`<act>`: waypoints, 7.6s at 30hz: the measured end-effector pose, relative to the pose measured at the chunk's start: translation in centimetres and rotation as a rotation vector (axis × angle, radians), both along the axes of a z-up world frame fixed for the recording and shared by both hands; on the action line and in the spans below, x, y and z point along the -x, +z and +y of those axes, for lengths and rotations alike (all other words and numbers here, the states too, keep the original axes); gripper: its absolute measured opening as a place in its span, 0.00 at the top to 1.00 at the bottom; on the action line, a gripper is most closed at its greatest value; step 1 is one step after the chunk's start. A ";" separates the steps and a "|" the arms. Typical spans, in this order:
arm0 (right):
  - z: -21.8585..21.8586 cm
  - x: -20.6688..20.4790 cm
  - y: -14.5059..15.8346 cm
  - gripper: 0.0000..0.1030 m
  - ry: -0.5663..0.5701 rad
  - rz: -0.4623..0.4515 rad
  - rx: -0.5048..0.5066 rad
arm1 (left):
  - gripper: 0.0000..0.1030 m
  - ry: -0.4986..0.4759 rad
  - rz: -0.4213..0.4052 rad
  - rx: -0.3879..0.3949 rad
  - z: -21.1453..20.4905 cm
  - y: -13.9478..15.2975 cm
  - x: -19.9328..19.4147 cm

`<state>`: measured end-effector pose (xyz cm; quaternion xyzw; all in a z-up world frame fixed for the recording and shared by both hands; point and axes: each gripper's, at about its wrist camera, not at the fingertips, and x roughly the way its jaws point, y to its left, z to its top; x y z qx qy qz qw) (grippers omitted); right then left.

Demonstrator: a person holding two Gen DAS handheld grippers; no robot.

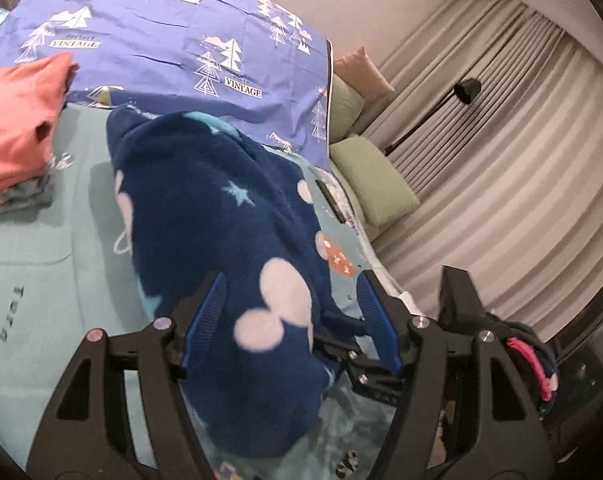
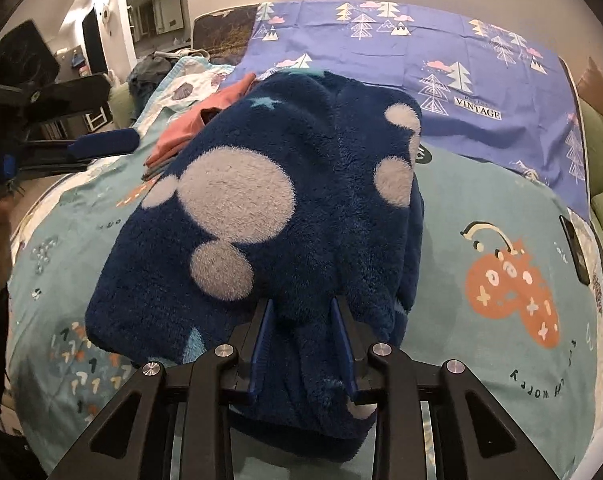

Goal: Fold small clothes

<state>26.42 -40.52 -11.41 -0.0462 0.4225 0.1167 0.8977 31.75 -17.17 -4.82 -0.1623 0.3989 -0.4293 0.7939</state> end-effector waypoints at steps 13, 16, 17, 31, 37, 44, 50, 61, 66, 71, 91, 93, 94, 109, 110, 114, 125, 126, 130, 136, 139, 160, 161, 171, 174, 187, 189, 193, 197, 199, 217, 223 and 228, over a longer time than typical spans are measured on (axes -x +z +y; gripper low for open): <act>-1.9 -1.3 3.4 0.69 -0.032 -0.051 -0.137 | 0.34 0.055 -0.008 -0.189 -3.8 -4.1 -2.1; -2.8 -2.7 5.5 0.67 -0.079 -0.103 -0.184 | 0.34 0.058 0.033 -0.139 -3.1 -4.5 -2.6; -2.7 -3.4 5.8 0.67 -0.078 -0.108 -0.181 | 0.34 0.054 0.029 -0.147 -3.1 -4.7 -2.6; -0.2 -9.4 0.1 0.67 -0.056 0.012 -0.040 | 0.34 0.047 -0.056 -0.241 -4.6 -6.0 -1.9; -0.2 -9.3 0.0 0.67 -0.060 0.012 -0.023 | 0.32 0.051 -0.090 -0.243 -4.6 -5.5 -1.6; -1.6 -5.6 5.7 0.62 -0.090 -0.112 -0.107 | 0.31 0.028 -0.018 -0.088 -0.4 -1.5 -3.2; 1.2 -3.1 4.3 0.61 0.007 -0.109 0.020 | 0.30 0.066 0.022 -0.042 0.5 -1.0 -6.8; 1.3 -4.1 -0.2 0.61 0.007 -0.047 -0.006 | 0.30 0.056 0.054 -0.235 -4.5 -6.5 -10.1; 1.3 -3.7 -1.0 0.61 -0.003 -0.062 -0.020 | 0.30 0.063 0.042 -0.252 -4.7 -6.8 -9.9; 1.1 -3.7 -0.2 0.60 -0.001 -0.052 -0.033 | 0.30 0.072 0.047 -0.256 -4.2 -5.7 -9.8; -1.0 -16.0 0.6 0.47 -0.098 0.053 -0.025 | 0.29 0.065 0.129 -0.218 -4.3 -6.6 -12.4; -0.9 -16.2 -0.6 0.45 -0.106 0.066 0.002 | 0.29 0.066 0.083 -0.267 -5.1 -6.2 -11.8; -0.9 -15.9 -0.5 0.45 -0.106 0.063 0.005 | 0.29 0.067 0.070 -0.283 -5.2 -5.9 -11.5; -13.9 -9.7 2.6 0.13 -0.222 0.133 -0.637 | 0.23 0.008 0.448 -0.042 4.5 -8.9 -8.8; -14.5 -9.3 2.1 0.13 -0.230 0.141 -0.661 | 0.23 -0.010 0.491 -0.030 4.7 -10.0 -8.1; -15.7 -7.5 0.0 0.13 -0.232 0.184 -0.737 | 0.18 -0.034 0.613 0.079 5.6 -12.5 -5.9; -15.3 -5.8 -1.7 0.13 -0.174 0.190 -0.870 | 0.02 -0.126 0.710 0.291 4.1 -15.2 -3.9; -15.3 -5.7 -1.9 0.13 -0.176 0.193 -0.873 | 0.01 -0.131 0.704 0.282 3.5 -15.1 -3.8; -15.3 -5.8 -2.5 0.13 -0.178 0.201 -0.887 | 0.01 -0.131 0.713 0.302 2.3 -15.0 -3.9; -15.3 -6.9 -3.2 0.13 -0.196 0.225 -0.874 | 0.02 -0.106 0.670 0.236 0.5 -14.4 -3.8; -15.5 -8.1 -3.8 0.13 -0.201 0.242 -0.875 | 0.13 -0.075 0.628 0.195 0.4 -14.0 -3.4; -13.0 -19.5 -9.0 0.00 0.172 0.502 -0.959 | 0.25 -0.070 0.631 0.198 1.2 -14.8 -3.5; -12.7 -19.8 -9.0 0.00 0.176 0.503 -0.959 | 0.25 -0.069 0.631 0.202 1.3 -15.0 -3.5; -9.5 -16.6 -6.2 0.37 0.160 0.338 -0.867 | 0.28 -0.055 0.614 0.242 1.7 -13.9 -3.3; -8.9 -16.0 -4.3 0.42 0.148 0.306 -0.854 | 0.28 -0.070 0.581 0.271 2.1 -11.7 -3.1; -0.9 -15.8 12.4 0.43 0.259 0.089 -0.791 | 0.28 -0.086 0.312 0.308 8.9 2.7 -4.5; 1.1 -16.7 14.2 0.43 0.283 0.072 -0.768 | 0.28 -0.068 0.284 0.312 10.6 4.0 -5.3; 5.5 -19.1 16.3 0.43 0.328 0.057 -0.727 | 0.28 -0.025 0.246 0.309 14.9 5.3 -8.0; 10.7 -22.3 17.1 0.43 0.382 0.030 -0.673 | 0.28 0.041 0.217 0.303 19.2 5.5 -11.3; 12.9 -24.9 16.7 0.43 0.399 0.035 -0.681 | 0.28 0.069 0.205 0.299 21.2 5.2 -13.4; 20.8 -39.5 2.6 0.43 0.265 0.176 -0.622 | 0.28 0.214 0.315 0.273 26.2 -9.7 -26.5; 20.3 -40.7 0.0 0.42 0.261 0.166 -0.613 | 0.24 0.223 0.319 0.290 26.5 -12.6 -27.4; 20.7 -40.1 0.4 0.30 0.239 0.111 -0.453 | 0.17 0.224 0.324 0.285 26.2 -12.9 -27.4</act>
